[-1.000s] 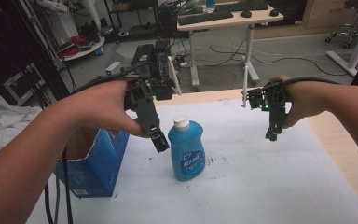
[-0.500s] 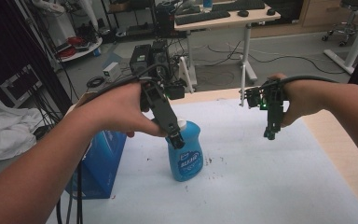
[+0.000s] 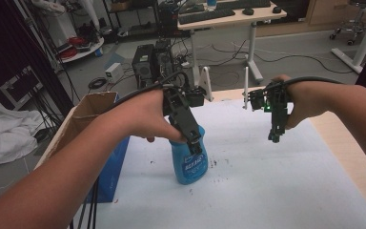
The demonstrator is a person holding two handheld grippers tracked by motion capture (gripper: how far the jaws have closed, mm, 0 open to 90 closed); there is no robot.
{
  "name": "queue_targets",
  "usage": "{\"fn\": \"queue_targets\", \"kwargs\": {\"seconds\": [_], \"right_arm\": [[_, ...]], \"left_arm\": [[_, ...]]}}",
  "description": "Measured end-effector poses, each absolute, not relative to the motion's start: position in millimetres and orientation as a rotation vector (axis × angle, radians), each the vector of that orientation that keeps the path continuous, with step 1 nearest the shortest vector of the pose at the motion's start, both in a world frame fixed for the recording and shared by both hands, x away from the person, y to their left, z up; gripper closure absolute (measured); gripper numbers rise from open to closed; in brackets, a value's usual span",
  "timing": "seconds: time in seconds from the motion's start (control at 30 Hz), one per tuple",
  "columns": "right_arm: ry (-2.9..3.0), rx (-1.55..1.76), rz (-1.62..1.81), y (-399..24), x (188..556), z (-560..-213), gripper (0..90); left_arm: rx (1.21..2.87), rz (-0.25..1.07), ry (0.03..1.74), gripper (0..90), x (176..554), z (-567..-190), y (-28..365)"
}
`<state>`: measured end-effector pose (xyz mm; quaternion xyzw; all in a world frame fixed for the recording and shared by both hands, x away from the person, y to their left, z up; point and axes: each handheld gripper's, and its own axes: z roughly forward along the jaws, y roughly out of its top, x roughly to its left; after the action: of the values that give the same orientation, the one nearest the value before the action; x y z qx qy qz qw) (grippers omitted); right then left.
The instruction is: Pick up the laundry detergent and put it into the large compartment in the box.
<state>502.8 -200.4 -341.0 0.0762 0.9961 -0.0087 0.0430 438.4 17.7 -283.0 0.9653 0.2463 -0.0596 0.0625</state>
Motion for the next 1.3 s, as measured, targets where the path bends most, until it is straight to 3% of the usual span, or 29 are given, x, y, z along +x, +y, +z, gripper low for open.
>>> {"fn": "queue_targets", "kwargs": {"seconds": [0.63, 0.8, 0.87, 1.07, 1.3], "right_arm": [[3.046, 0.248, -0.026, -203, 503, -342, 0.9], [3.041, 0.238, -0.025, -202, 503, -343, 0.9], [3.038, 0.242, -0.02, -201, 502, -343, 0.9], [3.043, 0.243, -0.022, -200, 502, -342, 0.9], [3.046, 0.234, -0.03, -200, 502, -343, 0.9]], "left_arm": [[2.956, -0.126, 0.792, 1.9, 442, -295, 7], [2.955, -0.107, 0.812, 4.4, 442, -296, 6], [2.954, -0.072, 0.818, 10.2, 442, -296, 6], [2.953, -0.109, 0.822, 10.4, 442, -298, 7], [2.957, -0.114, 0.824, 16.8, 443, -298, 7]]}}
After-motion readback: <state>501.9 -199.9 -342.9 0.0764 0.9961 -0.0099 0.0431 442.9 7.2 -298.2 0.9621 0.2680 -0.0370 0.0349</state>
